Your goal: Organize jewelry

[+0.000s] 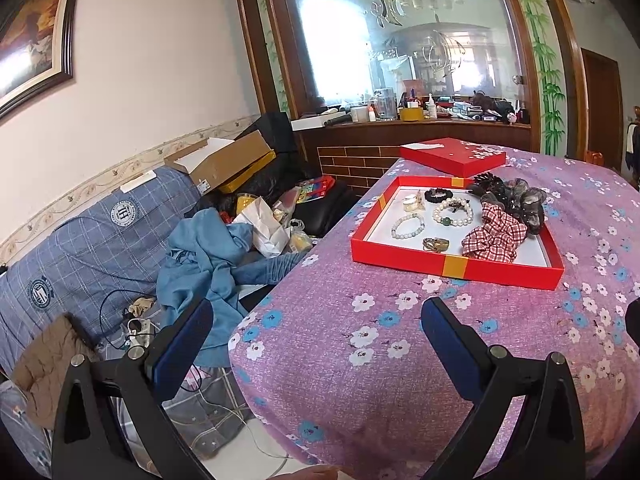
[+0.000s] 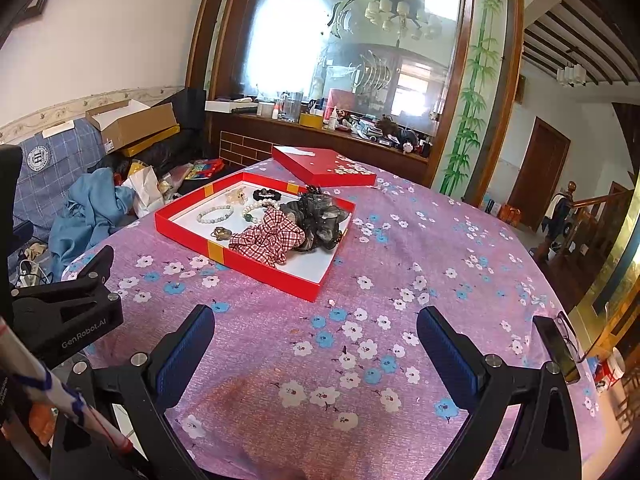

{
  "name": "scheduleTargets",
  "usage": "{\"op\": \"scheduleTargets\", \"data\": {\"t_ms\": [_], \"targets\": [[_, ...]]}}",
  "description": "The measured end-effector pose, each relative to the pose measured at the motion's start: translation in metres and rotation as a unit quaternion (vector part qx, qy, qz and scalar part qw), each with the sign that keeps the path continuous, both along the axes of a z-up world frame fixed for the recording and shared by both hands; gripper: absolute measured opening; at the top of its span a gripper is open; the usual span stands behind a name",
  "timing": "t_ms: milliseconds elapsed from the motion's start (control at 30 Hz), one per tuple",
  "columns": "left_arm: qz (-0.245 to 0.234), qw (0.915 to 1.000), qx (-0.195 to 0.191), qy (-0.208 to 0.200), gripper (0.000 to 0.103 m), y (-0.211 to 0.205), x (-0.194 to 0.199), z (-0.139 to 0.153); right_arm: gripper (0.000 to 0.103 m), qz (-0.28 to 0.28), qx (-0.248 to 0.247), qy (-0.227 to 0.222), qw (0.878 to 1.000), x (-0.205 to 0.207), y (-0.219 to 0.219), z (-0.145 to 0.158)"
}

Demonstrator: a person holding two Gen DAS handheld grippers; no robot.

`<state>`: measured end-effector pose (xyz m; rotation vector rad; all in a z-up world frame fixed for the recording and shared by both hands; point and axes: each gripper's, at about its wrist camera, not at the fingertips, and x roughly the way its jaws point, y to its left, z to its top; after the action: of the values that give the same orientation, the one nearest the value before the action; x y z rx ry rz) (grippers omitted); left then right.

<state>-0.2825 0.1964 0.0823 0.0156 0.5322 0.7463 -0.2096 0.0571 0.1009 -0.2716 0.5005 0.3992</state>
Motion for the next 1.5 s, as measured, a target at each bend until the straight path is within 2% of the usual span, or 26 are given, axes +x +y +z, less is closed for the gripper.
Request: {"op": "scheduleTargets", "data": {"t_ms": [1500], "targets": [[0.007, 1.0000, 0.006, 0.003, 0.103, 0.006, -0.010, 0.000, 0.103, 0.003, -0.006, 0.006, 1.000, 0.000, -0.003, -0.007]]}}
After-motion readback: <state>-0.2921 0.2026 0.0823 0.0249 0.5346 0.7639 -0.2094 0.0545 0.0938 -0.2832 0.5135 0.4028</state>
